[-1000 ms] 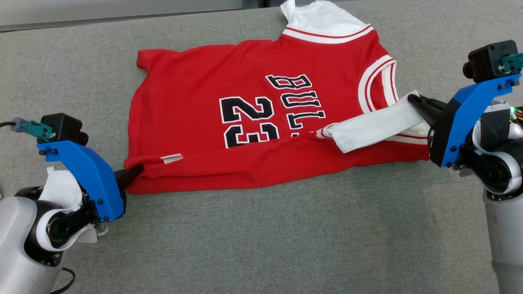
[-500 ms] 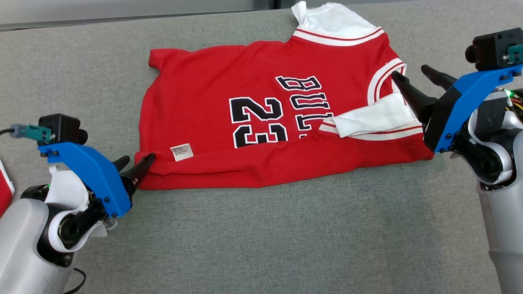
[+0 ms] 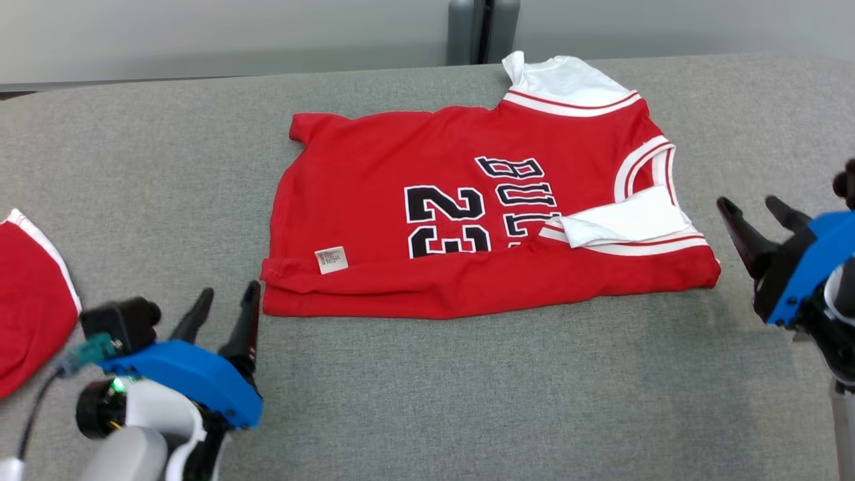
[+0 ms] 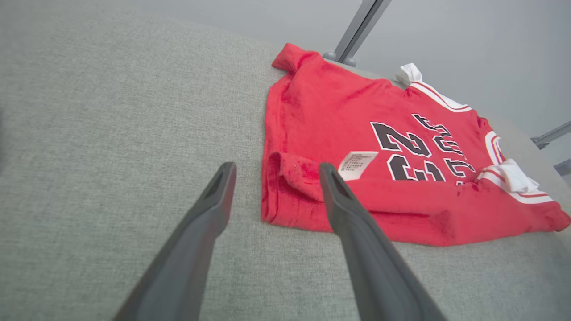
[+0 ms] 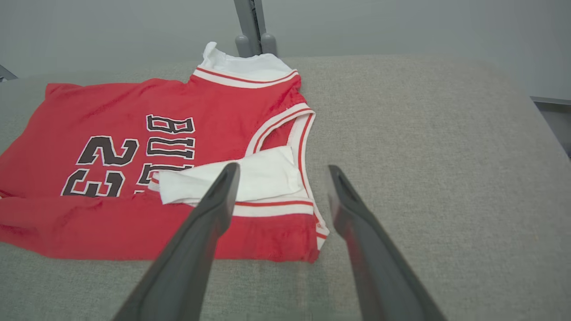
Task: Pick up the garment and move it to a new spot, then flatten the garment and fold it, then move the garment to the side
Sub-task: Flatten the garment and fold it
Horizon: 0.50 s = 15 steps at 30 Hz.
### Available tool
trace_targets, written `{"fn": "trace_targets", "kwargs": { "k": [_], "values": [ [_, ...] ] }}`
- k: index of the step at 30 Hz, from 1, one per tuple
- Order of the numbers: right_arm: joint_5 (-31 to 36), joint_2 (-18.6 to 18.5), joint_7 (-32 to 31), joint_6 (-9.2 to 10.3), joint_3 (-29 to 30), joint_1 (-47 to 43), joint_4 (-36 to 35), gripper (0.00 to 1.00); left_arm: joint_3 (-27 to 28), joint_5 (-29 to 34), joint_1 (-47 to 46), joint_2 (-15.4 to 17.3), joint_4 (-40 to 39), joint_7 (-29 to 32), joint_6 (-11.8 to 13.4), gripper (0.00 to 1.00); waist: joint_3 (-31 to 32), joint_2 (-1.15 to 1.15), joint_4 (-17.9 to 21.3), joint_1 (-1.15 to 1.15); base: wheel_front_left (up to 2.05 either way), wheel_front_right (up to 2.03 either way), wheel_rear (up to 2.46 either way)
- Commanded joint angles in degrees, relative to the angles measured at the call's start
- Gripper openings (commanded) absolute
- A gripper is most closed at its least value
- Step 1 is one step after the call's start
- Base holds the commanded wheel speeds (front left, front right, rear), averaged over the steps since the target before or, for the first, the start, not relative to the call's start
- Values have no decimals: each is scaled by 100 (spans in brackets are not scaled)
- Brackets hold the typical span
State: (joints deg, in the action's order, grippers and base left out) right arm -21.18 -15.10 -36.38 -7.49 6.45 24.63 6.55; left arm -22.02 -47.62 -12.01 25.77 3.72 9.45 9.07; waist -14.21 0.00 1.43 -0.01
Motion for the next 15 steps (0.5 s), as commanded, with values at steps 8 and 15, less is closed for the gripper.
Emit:
{"fn": "trace_targets", "kwargs": {
  "k": [8,15],
  "values": [
    [442,452,200,-1,652,-678,-13,100,-463,619,18,-410,660,-725,44,100,16,0,-48,1,0,0,0],
    [891,767,385,-1,806,-485,477,100,-730,1038,-571,-599,1445,-727,234,100,-133,0,-9,1,0,0,0]
  ]
}}
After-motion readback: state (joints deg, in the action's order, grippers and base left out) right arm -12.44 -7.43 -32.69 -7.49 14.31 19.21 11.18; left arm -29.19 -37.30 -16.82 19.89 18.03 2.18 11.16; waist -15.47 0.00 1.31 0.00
